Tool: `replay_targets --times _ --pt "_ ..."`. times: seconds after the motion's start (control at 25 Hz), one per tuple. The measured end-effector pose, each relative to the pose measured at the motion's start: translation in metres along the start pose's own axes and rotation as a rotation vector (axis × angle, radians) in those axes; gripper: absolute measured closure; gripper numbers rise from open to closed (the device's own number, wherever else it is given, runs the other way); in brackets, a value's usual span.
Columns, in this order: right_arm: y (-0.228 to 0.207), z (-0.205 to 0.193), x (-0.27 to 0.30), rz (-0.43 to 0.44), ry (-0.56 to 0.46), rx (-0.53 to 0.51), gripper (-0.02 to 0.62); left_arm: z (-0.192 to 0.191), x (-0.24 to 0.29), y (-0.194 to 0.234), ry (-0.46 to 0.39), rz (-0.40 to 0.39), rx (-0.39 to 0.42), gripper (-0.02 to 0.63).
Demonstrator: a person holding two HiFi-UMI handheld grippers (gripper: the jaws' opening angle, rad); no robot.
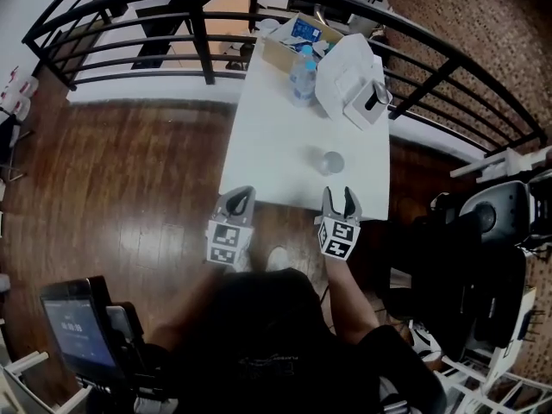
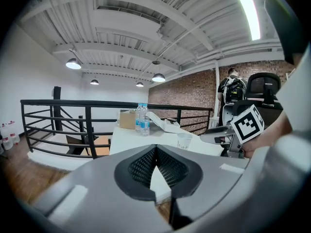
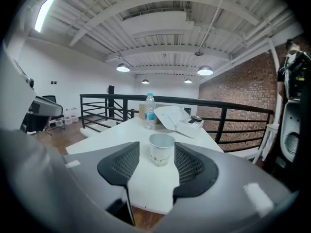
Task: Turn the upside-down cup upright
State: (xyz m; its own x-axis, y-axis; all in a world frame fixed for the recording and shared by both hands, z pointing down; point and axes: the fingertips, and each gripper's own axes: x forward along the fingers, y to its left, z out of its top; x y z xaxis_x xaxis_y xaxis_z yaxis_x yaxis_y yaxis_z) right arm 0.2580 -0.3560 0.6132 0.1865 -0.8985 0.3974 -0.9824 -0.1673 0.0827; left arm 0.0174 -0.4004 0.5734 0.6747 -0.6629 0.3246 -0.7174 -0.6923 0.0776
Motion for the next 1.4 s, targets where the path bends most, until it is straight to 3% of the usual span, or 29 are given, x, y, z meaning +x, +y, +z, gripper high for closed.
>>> replay_targets --times 0.24,0.4,0.68,1.04,1.4 --pt "0.003 0.011 -0.038 -0.034 -0.041 0.031 0.474 -0.008 -0.008 -0.011 0.004 -0.044 0.007 0.607" --pt "0.006 0.02 -0.054 -0.013 -0.081 -0.004 0.58 -0.013 -0.012 -0.025 0.003 -0.042 0.013 0.607" --pt "0.007 0.018 -0.095 0.085 -0.151 -0.028 0.583 -0.011 -0.03 -0.063 -0.022 0.0 0.042 0.607" --pt "-0.009 -0.004 -0.173 0.235 -0.194 -0.021 0.583 -0.017 -0.09 -0.102 -0.062 0.202 0.008 0.607" --pt "-0.003 -0.02 -0.225 0.317 -0.222 0.025 0.583 -0.024 -0.133 -0.18 -0.007 0.186 0.096 0.607"
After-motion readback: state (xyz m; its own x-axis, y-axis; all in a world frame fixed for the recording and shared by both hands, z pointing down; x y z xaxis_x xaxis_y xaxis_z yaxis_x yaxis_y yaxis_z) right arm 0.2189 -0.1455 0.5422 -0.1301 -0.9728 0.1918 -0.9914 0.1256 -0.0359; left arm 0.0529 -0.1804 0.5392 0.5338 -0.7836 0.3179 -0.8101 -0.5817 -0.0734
